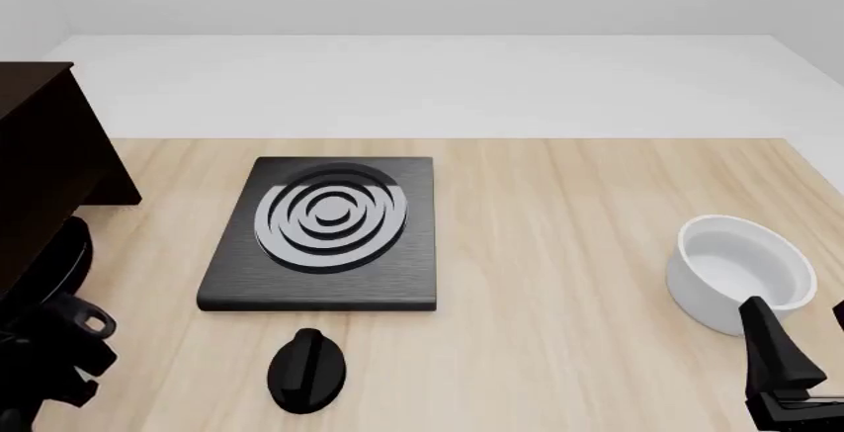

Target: Put the frying pan under the cabinet shelf.

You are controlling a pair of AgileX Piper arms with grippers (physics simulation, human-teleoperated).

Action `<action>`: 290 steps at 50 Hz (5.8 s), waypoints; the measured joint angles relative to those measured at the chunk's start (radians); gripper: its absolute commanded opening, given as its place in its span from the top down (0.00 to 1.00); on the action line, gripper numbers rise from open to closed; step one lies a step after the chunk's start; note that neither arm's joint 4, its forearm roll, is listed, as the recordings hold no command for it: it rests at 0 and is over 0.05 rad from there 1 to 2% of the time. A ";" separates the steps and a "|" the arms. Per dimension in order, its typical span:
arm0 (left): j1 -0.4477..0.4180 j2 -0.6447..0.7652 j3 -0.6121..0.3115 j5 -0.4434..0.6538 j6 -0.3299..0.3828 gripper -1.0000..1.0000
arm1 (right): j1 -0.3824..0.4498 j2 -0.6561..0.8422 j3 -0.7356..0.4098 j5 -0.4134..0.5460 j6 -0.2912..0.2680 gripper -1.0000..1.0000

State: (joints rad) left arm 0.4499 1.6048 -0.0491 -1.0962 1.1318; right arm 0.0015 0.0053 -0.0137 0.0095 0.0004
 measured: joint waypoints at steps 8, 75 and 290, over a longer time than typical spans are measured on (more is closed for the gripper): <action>0.005 0.033 -0.019 -0.017 0.008 1.00 | 0.000 0.000 0.000 0.000 0.000 0.00; 0.040 0.282 -0.128 -0.124 0.232 1.00 | 0.000 0.000 0.000 0.000 0.000 0.00; -0.308 -0.604 -0.259 0.691 0.169 0.00 | 0.000 0.000 0.000 0.000 0.000 0.00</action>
State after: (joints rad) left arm 0.1416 1.0006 -0.3078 -0.4057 1.3013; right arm 0.0017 0.0053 -0.0137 0.0095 0.0003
